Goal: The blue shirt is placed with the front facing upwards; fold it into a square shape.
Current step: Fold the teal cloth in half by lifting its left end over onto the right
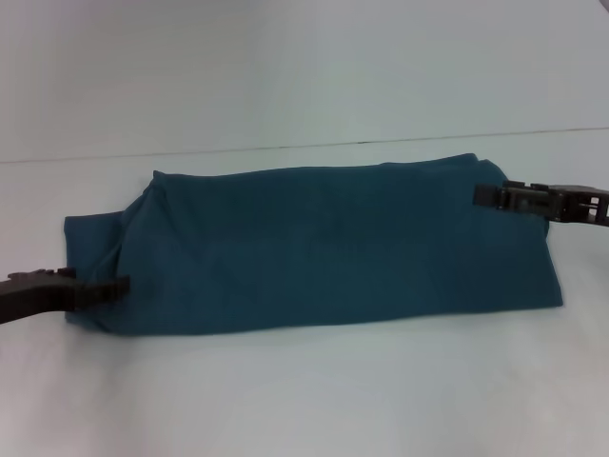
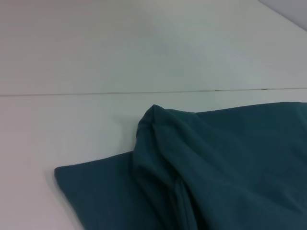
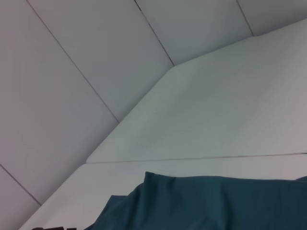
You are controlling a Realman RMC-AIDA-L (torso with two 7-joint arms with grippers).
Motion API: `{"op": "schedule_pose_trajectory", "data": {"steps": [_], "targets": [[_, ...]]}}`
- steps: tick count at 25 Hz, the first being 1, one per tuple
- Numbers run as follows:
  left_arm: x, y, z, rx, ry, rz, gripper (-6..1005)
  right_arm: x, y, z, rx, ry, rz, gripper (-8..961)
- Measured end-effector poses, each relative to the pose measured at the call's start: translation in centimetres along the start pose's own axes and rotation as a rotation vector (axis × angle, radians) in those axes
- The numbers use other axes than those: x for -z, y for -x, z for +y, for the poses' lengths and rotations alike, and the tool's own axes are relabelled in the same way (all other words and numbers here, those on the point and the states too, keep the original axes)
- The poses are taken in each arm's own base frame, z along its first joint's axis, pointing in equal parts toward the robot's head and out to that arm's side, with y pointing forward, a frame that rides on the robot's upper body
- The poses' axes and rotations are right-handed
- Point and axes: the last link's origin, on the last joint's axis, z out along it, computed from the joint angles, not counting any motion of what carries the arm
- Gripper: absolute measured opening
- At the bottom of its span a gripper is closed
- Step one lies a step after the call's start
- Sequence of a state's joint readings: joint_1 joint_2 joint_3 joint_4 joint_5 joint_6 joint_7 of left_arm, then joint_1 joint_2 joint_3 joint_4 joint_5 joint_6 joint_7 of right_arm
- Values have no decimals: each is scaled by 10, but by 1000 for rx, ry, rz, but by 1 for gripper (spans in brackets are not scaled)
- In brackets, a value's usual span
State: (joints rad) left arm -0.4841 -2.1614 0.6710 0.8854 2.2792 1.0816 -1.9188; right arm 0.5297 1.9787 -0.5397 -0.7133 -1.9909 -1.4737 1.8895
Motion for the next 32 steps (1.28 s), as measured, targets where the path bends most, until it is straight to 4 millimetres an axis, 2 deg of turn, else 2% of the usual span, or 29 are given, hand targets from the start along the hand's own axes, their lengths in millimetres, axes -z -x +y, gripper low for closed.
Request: {"op": "schedule_pose_trajectory", "data": {"steps": [7,11,17,20,31,32], "targets": [[1,2,-1,-28,-10,-28,910,0,-1,2,-3,13,1,867],[1,2,-1,-40,-15,-43,747,1,-2,2,-3,14,2,860],[2,0,-2,-46,-20,-38,576,1,-1,1,-3,10,0,721],[3,0,-2,-46,-21,-38,498,1,-2,1,-2,6,2,726],[4,0,0,-56,-4,-54,31,1,-6,-2,-4,-9,19,728],[5,0,0,-55,-2,-53,26,2,-7,-4,-5,-22,27,728]]}}
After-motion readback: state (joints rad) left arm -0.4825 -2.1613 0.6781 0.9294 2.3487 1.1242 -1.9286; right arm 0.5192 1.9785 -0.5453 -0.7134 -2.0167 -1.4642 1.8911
